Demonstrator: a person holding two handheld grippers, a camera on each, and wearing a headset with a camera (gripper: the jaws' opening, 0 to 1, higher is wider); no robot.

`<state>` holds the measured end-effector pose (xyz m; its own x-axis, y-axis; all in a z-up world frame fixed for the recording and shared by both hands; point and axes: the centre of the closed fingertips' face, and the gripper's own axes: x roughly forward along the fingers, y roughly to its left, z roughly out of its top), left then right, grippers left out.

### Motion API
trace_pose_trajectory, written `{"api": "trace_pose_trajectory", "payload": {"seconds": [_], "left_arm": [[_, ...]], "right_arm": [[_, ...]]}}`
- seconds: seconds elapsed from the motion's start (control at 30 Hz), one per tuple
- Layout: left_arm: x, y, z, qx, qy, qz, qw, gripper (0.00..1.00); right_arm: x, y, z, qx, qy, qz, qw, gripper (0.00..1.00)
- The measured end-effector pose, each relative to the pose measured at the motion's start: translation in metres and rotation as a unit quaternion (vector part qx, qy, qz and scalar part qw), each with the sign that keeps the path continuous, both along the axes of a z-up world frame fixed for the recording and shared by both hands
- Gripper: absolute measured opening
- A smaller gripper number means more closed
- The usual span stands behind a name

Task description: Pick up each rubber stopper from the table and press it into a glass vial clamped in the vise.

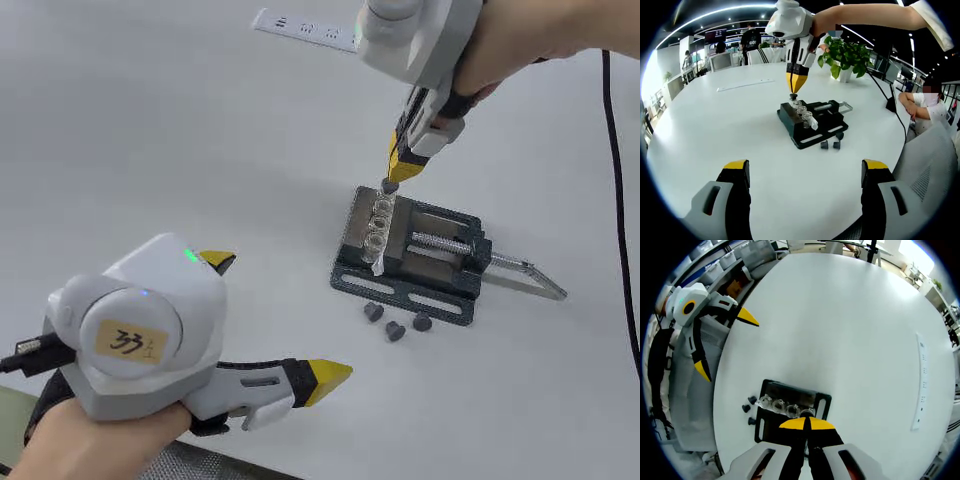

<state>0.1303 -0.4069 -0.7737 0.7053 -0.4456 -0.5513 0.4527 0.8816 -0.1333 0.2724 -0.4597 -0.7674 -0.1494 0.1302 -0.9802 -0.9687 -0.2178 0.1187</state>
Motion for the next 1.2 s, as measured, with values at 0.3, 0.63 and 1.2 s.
{"api": "trace_pose_trajectory", "payload": {"seconds": [0.3, 0.63, 1.2], "left_arm": [[-0.002, 0.000, -0.002, 0.001, 0.003, 0.001, 1.0000, 0.91], [-0.002, 0.003, -0.003, -0.001, 0.005, 0.008, 1.0000, 0.91], [-0.003, 0.003, -0.006, -0.004, 0.008, 0.010, 0.9999, 0.91]], "right_arm": [[-0.004, 0.002, 0.000, 0.004, 0.012, -0.010, 0.9999, 0.00], [-0.007, 0.002, 0.000, -0.007, 0.008, 0.007, 0.9999, 0.00], [0.009, 0.008, -0.008, -0.021, 0.011, -0.013, 0.9996, 0.00]]}}
